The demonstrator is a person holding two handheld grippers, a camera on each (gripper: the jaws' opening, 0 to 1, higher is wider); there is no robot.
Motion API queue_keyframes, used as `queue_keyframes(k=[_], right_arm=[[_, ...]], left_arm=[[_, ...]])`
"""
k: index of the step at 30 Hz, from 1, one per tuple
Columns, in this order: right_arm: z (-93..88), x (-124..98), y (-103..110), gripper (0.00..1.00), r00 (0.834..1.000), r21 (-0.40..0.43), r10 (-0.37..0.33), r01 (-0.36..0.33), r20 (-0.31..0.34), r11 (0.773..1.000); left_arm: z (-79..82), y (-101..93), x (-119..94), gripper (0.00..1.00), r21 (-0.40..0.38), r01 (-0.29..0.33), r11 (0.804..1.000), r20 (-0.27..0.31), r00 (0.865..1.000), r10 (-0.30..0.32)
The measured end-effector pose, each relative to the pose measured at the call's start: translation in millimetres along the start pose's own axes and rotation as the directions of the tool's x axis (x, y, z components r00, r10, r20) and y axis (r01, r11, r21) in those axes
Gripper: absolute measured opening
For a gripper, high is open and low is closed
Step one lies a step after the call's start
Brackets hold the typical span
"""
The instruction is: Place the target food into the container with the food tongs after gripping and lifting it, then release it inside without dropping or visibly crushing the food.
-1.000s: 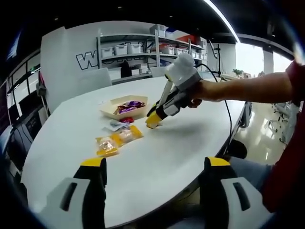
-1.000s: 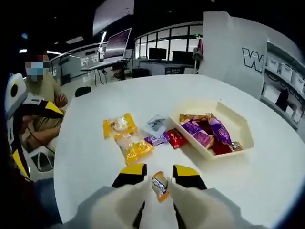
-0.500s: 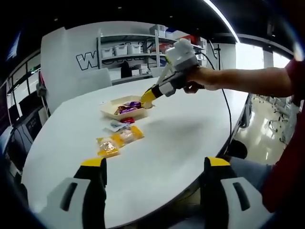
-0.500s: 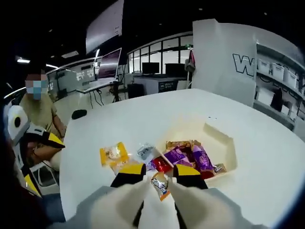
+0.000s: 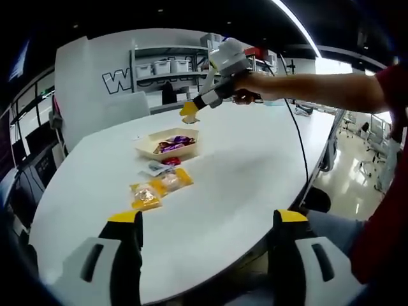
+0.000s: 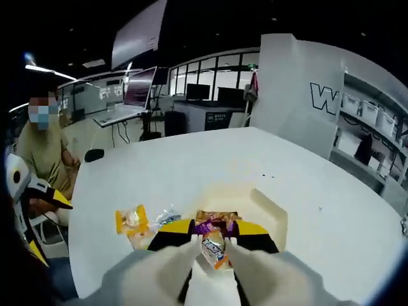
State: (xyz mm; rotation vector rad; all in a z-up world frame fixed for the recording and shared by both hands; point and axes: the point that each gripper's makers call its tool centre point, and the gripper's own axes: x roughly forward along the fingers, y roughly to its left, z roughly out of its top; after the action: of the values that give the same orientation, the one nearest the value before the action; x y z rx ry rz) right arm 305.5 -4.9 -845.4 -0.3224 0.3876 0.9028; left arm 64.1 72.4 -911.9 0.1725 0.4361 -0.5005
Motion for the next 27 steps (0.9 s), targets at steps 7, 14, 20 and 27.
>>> queue_keyframes(k=[7, 14, 20, 27], right_arm=[[20.7, 3, -21, 0.17, 0.999, -0.019, -0.049, 0.05, 0.015, 0.999], [33.0, 8, -31, 0.18, 0.997, -0.036, -0.075, 0.076, 0.018, 0.996], [40.5, 14, -40, 0.19, 0.996, -0.04, -0.086, 0.087, 0.019, 0.995], [50.0, 13, -44, 0.22, 0.994, -0.051, -0.103, 0.105, 0.048, 0.993]], left_arm=[[3.9, -2.9, 0, 0.82, 0.011, 0.005, 1.0, 0.005, 1.0, -0.005], [2.6, 0.7, -3, 0.82, 0.002, -0.004, 1.0, 0.007, 1.0, 0.004], [1.1, 4.2, -6, 0.82, 0.0, -0.016, 1.0, 0.006, 1.0, 0.016], [-1.1, 7.5, -8, 0.82, -0.004, -0.023, 1.0, 0.002, 1.0, 0.023]])
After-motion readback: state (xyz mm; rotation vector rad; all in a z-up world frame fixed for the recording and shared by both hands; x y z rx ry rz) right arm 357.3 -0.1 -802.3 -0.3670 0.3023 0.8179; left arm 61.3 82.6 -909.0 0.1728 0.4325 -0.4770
